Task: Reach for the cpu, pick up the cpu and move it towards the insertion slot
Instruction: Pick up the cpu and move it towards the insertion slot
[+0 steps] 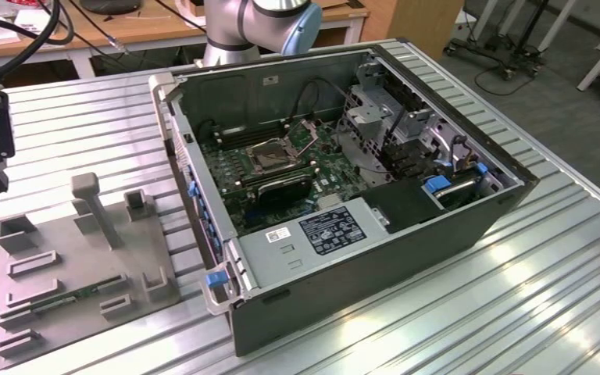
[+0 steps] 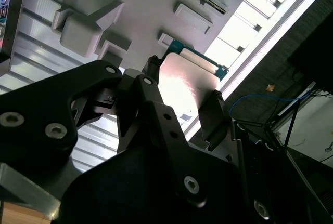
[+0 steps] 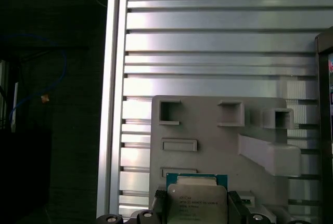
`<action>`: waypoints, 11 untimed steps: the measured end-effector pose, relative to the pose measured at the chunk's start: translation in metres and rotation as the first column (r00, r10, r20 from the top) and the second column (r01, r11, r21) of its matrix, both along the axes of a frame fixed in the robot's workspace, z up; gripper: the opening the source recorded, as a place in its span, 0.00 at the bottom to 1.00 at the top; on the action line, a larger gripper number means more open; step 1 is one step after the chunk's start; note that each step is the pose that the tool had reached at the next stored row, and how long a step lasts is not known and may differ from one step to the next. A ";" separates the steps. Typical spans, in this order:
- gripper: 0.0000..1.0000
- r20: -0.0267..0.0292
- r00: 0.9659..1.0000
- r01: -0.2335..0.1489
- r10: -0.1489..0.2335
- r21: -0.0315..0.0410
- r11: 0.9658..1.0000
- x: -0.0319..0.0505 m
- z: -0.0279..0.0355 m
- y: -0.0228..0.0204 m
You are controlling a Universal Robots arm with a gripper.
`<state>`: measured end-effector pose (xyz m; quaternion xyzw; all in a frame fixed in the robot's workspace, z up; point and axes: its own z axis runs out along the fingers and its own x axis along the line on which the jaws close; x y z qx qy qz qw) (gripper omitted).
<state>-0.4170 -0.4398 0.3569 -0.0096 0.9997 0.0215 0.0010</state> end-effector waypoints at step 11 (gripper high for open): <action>0.54 0.000 1.000 0.000 0.000 0.000 1.000 0.0000 0.0041 0.0000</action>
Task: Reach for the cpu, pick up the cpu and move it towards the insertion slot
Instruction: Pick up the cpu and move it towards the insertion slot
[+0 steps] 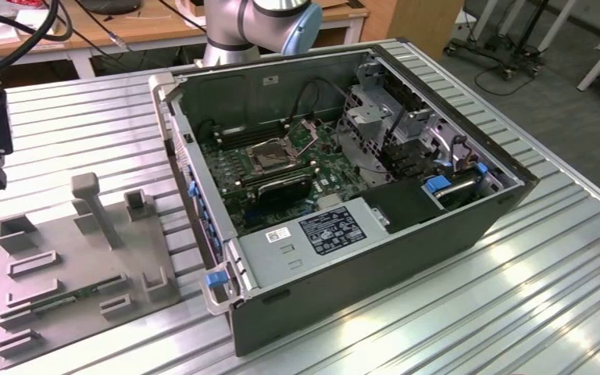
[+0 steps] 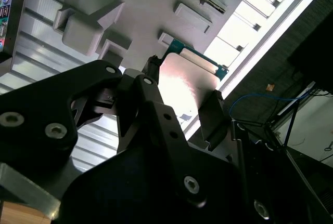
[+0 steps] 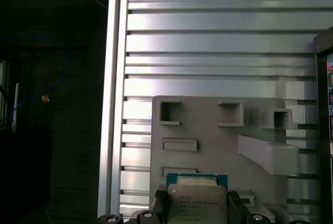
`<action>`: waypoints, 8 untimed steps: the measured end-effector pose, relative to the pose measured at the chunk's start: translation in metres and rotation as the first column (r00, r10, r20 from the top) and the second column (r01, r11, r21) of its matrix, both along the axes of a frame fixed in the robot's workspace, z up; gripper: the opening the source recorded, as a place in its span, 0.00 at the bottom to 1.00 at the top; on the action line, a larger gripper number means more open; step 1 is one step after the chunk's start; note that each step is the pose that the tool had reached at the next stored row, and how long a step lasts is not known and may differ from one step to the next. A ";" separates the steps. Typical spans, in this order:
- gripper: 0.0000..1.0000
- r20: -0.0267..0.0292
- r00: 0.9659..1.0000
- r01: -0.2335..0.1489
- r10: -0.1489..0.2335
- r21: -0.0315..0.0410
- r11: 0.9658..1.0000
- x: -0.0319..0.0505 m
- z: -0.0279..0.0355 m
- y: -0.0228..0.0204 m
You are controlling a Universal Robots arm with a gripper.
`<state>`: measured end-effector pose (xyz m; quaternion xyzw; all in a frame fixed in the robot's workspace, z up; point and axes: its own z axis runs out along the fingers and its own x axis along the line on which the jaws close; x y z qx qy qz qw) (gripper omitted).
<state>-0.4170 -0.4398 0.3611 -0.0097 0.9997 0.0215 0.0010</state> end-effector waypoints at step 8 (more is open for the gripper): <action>0.54 0.000 1.000 0.000 0.000 0.000 1.000 0.0050 0.0000 0.0000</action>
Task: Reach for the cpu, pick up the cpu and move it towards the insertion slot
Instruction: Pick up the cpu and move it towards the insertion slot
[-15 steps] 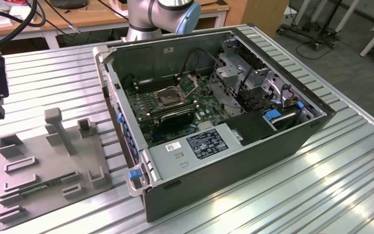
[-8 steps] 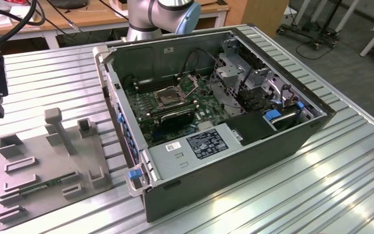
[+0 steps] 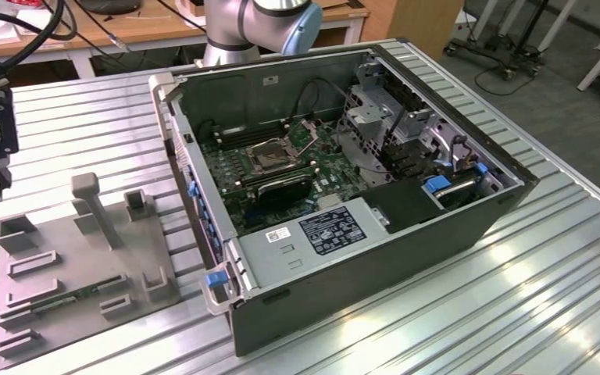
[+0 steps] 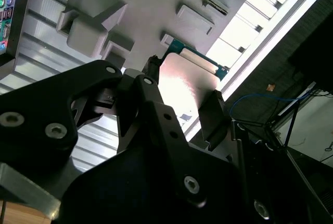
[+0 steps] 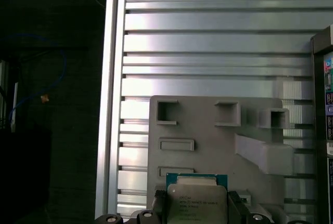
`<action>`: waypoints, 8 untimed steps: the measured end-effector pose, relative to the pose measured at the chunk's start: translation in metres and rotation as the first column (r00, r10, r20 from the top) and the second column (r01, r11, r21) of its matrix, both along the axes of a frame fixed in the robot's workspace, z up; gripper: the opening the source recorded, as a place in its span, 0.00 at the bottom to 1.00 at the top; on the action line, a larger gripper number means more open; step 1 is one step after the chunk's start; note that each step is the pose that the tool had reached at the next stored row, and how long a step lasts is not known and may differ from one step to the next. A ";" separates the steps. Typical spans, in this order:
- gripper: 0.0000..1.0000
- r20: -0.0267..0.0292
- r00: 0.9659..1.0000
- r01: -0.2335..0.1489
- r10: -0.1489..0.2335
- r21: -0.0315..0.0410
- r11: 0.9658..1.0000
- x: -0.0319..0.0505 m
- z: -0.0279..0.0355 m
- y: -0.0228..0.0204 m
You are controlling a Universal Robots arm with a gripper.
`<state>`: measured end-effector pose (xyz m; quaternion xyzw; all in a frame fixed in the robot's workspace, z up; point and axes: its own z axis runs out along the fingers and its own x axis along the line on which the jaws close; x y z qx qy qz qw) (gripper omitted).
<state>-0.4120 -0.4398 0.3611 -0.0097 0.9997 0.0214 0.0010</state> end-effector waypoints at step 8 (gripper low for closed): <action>0.54 0.000 1.000 0.000 0.000 0.000 1.000 0.0104 0.0000 0.0000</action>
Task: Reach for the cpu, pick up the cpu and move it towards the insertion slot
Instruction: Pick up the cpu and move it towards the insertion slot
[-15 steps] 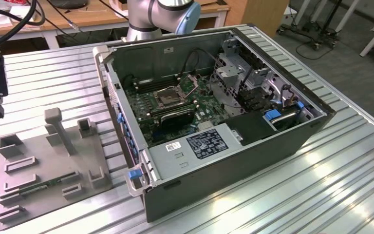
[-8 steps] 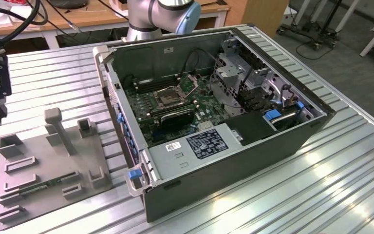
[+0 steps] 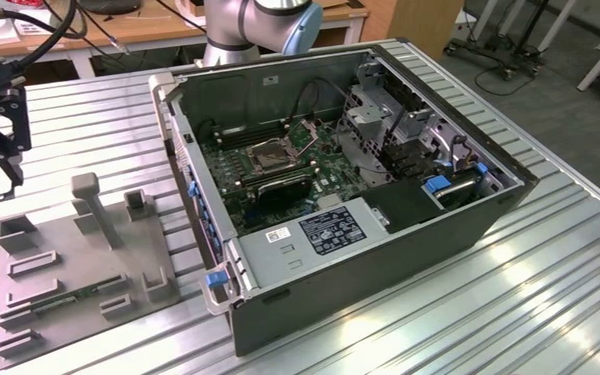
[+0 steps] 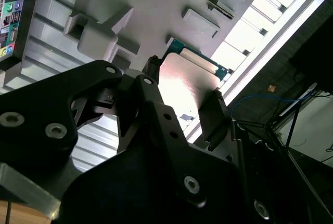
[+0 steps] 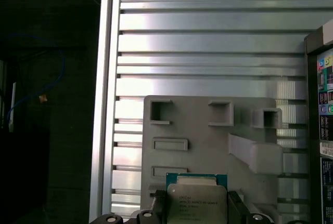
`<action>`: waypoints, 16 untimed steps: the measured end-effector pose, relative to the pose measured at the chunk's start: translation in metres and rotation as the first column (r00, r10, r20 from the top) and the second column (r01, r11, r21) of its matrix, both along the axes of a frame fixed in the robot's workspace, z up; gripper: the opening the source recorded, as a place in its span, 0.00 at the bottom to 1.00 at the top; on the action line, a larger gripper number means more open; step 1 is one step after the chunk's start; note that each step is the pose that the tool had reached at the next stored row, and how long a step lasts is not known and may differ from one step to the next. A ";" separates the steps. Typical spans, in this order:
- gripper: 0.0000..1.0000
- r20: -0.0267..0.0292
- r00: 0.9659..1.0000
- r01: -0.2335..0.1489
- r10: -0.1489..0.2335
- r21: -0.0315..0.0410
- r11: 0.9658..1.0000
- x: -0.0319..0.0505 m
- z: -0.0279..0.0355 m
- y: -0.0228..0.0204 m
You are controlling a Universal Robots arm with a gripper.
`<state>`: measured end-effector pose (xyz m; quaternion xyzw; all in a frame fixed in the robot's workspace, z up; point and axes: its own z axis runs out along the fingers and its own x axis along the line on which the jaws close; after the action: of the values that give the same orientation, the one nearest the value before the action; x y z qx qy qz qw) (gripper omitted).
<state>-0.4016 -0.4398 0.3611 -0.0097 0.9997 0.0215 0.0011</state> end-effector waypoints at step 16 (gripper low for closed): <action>0.54 0.000 1.000 0.000 0.000 0.000 1.000 0.0154 0.0000 0.0000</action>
<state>-0.3863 -0.4398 0.3611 -0.0097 0.9997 0.0215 0.0010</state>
